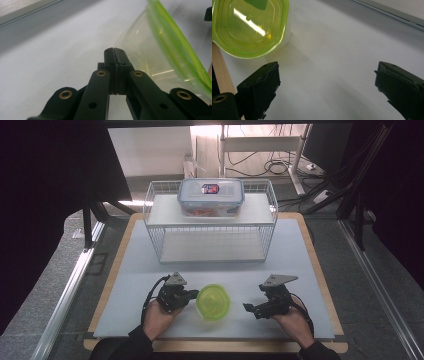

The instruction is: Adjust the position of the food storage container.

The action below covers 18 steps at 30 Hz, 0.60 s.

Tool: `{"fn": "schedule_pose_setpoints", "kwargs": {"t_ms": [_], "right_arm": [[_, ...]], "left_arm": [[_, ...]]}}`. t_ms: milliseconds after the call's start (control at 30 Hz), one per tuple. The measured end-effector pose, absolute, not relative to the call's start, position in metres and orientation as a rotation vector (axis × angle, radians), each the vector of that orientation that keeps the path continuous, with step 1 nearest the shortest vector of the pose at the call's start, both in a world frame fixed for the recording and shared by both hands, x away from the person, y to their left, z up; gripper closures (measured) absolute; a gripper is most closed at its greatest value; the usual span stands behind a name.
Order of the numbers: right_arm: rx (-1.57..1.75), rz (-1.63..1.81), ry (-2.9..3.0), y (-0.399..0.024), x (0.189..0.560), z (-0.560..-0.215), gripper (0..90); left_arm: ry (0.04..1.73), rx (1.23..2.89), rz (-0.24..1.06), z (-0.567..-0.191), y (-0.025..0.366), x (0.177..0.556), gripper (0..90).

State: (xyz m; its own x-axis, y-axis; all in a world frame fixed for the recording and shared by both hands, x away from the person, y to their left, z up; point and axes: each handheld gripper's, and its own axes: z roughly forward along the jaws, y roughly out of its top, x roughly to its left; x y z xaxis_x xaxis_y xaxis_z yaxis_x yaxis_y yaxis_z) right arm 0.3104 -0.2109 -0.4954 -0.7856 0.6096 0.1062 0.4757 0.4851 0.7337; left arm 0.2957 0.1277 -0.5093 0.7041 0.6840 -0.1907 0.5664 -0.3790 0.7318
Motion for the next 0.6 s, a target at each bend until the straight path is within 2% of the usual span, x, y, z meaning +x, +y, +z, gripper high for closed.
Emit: {"fn": "schedule_pose_setpoints", "kwargs": {"t_ms": [600], "right_arm": [[0.943, 1.175, 2.561, -0.211, 0.31, -0.495, 5.7]], "left_arm": [[1.046, 2.09, 0.173, -0.516, 0.15, 0.296, 89.1]]}}
